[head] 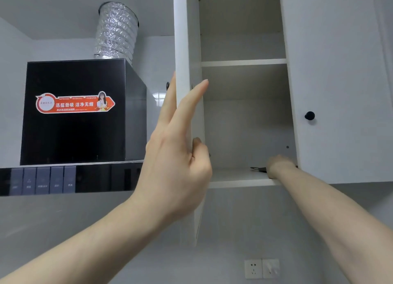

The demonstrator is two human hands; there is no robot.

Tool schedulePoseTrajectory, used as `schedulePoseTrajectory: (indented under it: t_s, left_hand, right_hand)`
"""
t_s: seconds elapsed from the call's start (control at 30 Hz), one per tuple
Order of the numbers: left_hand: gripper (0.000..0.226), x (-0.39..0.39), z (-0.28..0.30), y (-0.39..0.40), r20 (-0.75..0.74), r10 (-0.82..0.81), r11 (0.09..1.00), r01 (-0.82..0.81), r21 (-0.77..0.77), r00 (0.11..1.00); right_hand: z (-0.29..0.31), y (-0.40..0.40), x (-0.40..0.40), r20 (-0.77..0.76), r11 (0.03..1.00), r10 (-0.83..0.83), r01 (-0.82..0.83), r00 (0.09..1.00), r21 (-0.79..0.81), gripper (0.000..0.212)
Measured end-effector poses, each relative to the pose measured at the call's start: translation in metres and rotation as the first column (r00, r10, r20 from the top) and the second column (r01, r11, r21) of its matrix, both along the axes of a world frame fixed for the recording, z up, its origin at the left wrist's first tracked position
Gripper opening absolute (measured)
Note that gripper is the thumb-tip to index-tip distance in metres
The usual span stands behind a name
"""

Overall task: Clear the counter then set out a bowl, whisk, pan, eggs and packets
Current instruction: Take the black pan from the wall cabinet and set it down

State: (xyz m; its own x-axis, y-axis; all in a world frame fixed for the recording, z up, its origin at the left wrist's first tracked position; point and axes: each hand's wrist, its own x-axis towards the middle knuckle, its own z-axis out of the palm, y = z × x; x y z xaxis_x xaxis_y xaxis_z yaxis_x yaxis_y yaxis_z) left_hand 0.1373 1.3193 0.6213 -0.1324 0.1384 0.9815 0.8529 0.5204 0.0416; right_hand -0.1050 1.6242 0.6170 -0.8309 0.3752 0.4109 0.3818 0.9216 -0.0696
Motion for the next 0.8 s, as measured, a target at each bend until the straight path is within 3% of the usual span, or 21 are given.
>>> schedulePoseTrajectory:
  t_s: [0.13,0.27,0.47,0.8]
  left_hand:
    - [0.087,0.001,0.000,0.002,0.005,0.005,1.000,-0.005,0.004,1.000]
    - [0.086,0.002,0.000,0.002,-0.004,0.006,1.000,-0.006,0.003,1.000]
    - [0.085,0.000,0.001,0.000,-0.022,0.047,0.999,-0.047,0.001,0.999]
    - [0.084,-0.002,0.000,0.000,-0.024,-0.004,1.000,0.004,0.018,1.000]
  right_hand:
    - [-0.004,0.002,-0.002,-0.083,1.000,0.006,-0.008,0.997,-0.025,0.033]
    - [-0.004,0.002,-0.003,-0.171,0.998,-0.002,0.014,0.985,0.066,0.033]
    - [-0.001,0.011,-0.011,-0.168,0.982,-0.028,0.058,0.985,0.178,0.040]
    - [0.001,0.008,-0.012,-0.185,0.933,0.027,0.042,0.982,0.357,0.032]
